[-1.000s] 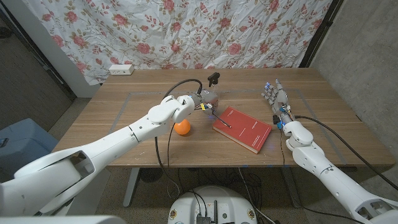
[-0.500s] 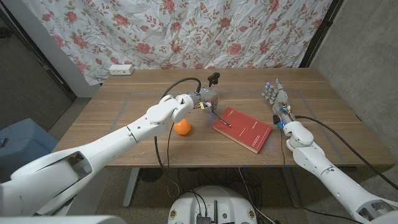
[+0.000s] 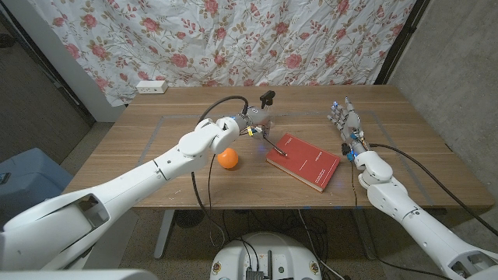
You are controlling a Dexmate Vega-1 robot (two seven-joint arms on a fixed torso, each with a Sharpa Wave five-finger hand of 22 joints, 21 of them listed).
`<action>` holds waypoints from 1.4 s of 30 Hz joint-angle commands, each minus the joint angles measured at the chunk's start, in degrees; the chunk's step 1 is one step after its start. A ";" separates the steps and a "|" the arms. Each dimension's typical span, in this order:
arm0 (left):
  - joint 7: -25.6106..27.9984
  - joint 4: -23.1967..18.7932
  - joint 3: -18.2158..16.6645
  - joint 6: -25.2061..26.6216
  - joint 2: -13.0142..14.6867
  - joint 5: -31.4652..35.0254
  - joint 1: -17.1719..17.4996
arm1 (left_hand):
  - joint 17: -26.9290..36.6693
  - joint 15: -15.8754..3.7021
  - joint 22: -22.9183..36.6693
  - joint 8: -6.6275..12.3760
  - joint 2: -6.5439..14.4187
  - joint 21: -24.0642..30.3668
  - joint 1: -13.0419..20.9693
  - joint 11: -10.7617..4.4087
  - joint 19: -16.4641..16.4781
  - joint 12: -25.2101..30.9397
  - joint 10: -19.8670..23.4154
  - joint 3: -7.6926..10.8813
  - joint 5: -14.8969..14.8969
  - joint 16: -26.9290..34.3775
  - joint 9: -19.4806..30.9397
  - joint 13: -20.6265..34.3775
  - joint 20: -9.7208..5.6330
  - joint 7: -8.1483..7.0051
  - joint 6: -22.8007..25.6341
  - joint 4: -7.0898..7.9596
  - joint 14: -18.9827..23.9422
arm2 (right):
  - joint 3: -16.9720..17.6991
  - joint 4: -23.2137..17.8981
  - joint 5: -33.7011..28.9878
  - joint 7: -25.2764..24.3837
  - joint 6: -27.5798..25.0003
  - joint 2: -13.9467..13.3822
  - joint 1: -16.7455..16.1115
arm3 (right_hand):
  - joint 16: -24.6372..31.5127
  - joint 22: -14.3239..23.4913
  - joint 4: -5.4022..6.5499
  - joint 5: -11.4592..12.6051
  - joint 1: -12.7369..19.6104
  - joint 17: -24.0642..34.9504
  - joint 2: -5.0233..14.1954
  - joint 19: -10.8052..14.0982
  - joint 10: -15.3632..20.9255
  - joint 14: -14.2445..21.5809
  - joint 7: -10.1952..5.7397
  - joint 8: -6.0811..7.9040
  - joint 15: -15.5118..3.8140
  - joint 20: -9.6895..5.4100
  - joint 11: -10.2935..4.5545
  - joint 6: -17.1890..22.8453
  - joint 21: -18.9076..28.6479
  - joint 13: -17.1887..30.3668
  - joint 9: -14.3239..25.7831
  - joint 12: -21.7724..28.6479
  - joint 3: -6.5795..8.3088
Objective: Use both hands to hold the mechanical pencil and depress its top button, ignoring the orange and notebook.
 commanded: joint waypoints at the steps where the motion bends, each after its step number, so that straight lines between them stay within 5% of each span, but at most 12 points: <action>1: -0.62 -3.46 -2.55 2.67 1.29 -0.74 2.78 | 0.17 -10.05 0.26 0.36 0.36 0.24 0.26 -0.30 0.59 -0.06 0.77 -0.38 0.24 0.19 0.29 0.30 -7.59 0.13 0.45 0.11 0.66 | -0.30 -2.26 -1.25 -0.92 -1.20 -1.16 -0.60 | 0.32 0.06 0.11 0.21 -0.43 0.01 0.40 0.23 0.37 0.50 0.02 0.17 0.00 -0.30 0.10 0.60 0.33 0.05 0.15 0.42 0.31; 23: 2.27 -6.70 -7.37 9.90 1.36 -8.74 7.96 | 0.13 -9.95 0.30 0.03 0.32 0.23 0.35 -0.32 0.56 -0.36 1.28 -0.89 0.22 0.04 0.35 0.31 -7.54 0.18 0.76 0.16 0.62 | -1.08 -10.00 -7.14 -4.41 -4.11 -5.28 -3.13 | 0.34 0.06 0.01 0.25 -0.43 -0.20 0.33 0.33 0.42 0.59 0.02 0.13 -0.06 -0.50 0.10 0.60 0.34 0.05 0.15 0.43 0.51; 42: 6.74 -8.52 -6.25 19.59 -1.61 -10.21 10.05 | 0.10 -9.78 0.33 -0.33 0.37 0.22 0.35 -0.35 0.50 -0.66 1.44 -1.33 0.21 -0.02 0.41 0.32 -7.44 0.22 0.66 0.25 0.56 | -0.89 -13.99 -12.87 -6.37 -3.66 -8.43 -5.67 | 0.39 0.05 -0.34 0.28 -0.08 -0.50 0.33 0.58 1.16 0.93 -0.32 0.22 -0.20 -0.61 0.14 0.97 0.38 0.06 0.15 0.66 0.90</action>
